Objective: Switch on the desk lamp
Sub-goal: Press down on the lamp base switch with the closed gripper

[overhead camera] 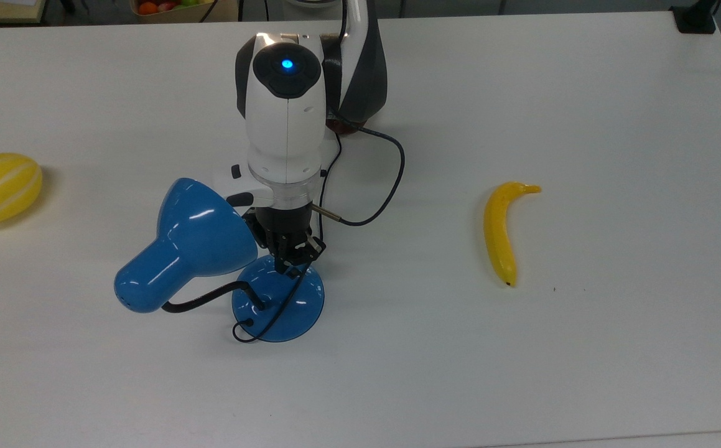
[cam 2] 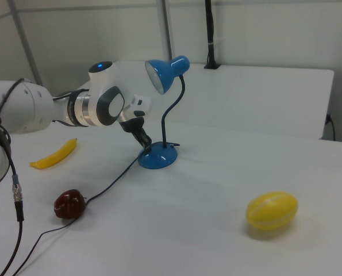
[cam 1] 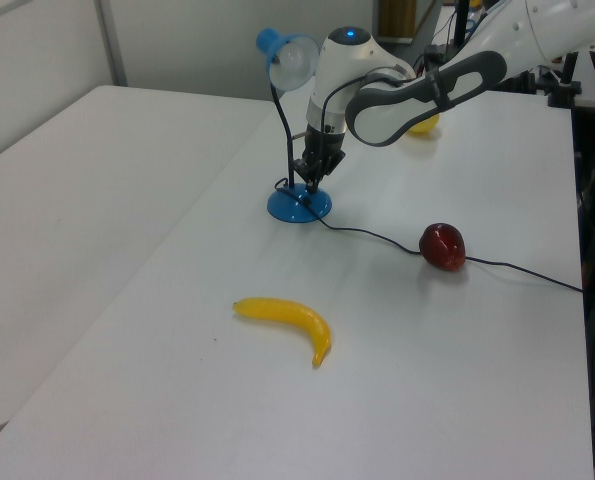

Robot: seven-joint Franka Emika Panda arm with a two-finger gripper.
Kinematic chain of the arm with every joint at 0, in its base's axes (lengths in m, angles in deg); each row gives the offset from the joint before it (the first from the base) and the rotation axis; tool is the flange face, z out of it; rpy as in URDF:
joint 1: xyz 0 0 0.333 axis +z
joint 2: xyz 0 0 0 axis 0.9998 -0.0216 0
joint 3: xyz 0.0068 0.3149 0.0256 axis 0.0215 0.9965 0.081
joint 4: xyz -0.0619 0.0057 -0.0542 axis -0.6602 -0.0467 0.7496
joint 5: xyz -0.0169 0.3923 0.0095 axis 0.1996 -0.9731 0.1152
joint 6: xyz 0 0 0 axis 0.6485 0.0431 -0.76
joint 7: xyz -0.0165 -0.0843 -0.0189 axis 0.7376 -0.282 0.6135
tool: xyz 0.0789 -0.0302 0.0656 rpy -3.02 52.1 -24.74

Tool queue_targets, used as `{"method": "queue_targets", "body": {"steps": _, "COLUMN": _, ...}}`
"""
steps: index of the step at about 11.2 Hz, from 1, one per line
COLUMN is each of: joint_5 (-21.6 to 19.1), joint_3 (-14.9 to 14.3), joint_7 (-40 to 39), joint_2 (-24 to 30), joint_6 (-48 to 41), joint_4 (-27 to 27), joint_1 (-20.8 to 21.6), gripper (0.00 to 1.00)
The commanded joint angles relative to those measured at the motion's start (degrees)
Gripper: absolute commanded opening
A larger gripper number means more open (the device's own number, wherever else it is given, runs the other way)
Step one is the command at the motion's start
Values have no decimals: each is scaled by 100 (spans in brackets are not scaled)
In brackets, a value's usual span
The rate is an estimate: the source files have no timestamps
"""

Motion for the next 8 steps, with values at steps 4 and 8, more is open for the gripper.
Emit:
{"method": "queue_targets", "body": {"steps": 4, "joint_5": 123, "joint_3": -6, "joint_7": 190, "joint_2": -214, "joint_6": 220, "joint_4": -180, "joint_1": 85, "gripper": 0}}
{"method": "queue_targets", "body": {"steps": 8, "joint_5": 193, "joint_3": -15, "joint_7": 339, "joint_2": -381, "joint_6": 255, "joint_4": -303, "joint_1": 85, "gripper": 0}}
